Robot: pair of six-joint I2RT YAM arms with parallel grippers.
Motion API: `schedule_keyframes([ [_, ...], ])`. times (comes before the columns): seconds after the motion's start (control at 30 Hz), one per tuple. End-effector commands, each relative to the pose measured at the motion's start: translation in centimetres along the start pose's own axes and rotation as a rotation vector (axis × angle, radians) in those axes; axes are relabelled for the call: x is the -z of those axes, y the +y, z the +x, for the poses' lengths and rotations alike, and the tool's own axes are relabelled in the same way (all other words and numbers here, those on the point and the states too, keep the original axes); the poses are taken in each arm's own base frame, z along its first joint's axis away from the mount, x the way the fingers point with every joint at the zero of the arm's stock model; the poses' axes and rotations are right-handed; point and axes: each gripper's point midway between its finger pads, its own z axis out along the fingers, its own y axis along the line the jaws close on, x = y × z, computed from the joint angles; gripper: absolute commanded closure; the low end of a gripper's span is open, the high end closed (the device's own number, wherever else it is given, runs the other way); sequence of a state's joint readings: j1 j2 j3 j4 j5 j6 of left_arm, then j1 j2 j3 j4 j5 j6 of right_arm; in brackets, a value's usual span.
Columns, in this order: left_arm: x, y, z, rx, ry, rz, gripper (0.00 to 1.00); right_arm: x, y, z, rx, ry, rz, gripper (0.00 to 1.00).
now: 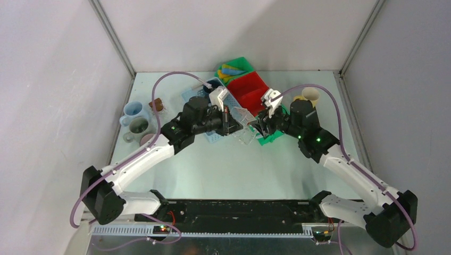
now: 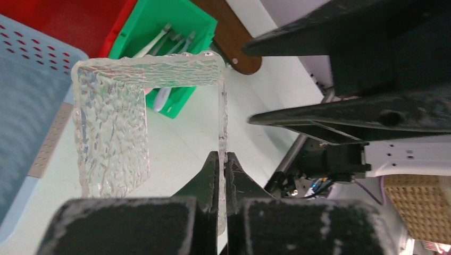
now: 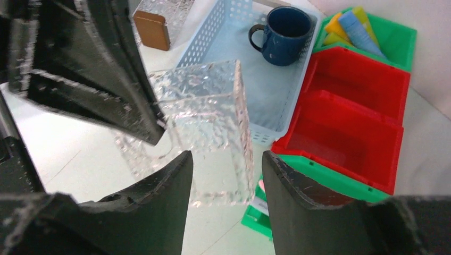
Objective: Prepare toiletry sets of a toothbrush and toothpaste on the tray
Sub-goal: Pick up the toothpaste holder from the storage box.
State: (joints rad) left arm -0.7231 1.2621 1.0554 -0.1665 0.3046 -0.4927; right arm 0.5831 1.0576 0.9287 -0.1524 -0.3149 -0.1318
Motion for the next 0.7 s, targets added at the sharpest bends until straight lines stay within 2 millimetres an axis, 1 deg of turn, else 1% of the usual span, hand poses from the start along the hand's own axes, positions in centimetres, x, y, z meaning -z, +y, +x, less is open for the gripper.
schedule_keyframes([
  [0.0, 1.7, -3.4, -2.7, 0.017, -0.092, 0.135, 1.0, -1.3, -1.2, -2.3, 0.104, -0.092, 0.035, 0.48],
  [0.17, 2.2, -3.8, -2.9, 0.032, -0.102, 0.148, 1.0, -1.9, -0.7, -1.7, 0.117, -0.077, 0.004, 0.51],
  [0.2, 2.3, -3.8, -3.0, 0.033, -0.105, 0.153, 1.0, -2.1, -0.6, -1.3, 0.123, -0.063, 0.002, 0.52],
  [0.33, 2.4, -4.3, -3.1, 0.044, -0.105, 0.175, 1.0, -2.5, -1.0, -0.3, 0.139, -0.023, 0.031, 0.57],
  [0.4, 2.5, -4.4, -3.2, 0.049, -0.105, 0.18, 1.0, -2.3, -1.1, -0.1, 0.143, -0.013, 0.041, 0.64],
  [0.43, 2.5, -4.4, -3.2, 0.049, -0.103, 0.181, 1.0, -2.2, -1.1, -0.2, 0.147, -0.013, 0.043, 0.71],
  [0.47, 2.5, -4.4, -3.2, 0.048, -0.103, 0.18, 1.0, -2.0, -1.2, -0.1, 0.152, -0.007, 0.047, 0.75],
  [0.5, 2.5, -4.3, -3.3, 0.047, -0.104, 0.177, 1.0, -1.8, -1.2, -0.3, 0.158, -0.011, 0.05, 0.84],
  [0.53, 2.5, -4.3, -3.3, 0.044, -0.102, 0.173, 1.0, -1.6, -1.3, -0.1, 0.162, -0.002, 0.058, 0.88],
  [0.57, 2.5, -4.1, -3.3, 0.044, -0.102, 0.164, 0.97, -1.2, -1.3, -0.1, 0.163, 0.004, 0.062, 0.97],
  [0.6, 2.5, -4.0, -3.2, 0.041, -0.1, 0.158, 0.95, -1.0, -1.4, -0.1, 0.168, 0.008, 0.073, 1.0],
  [0.63, 2.6, -3.9, -3.2, 0.039, -0.101, 0.149, 0.86, -0.5, -1.4, 0.1, 0.168, 0.019, 0.078, 1.0],
  [0.67, 2.7, -3.8, -3.3, 0.031, -0.104, 0.145, 0.82, -0.2, -1.6, -0.1, 0.175, 0.023, 0.092, 1.0],
])
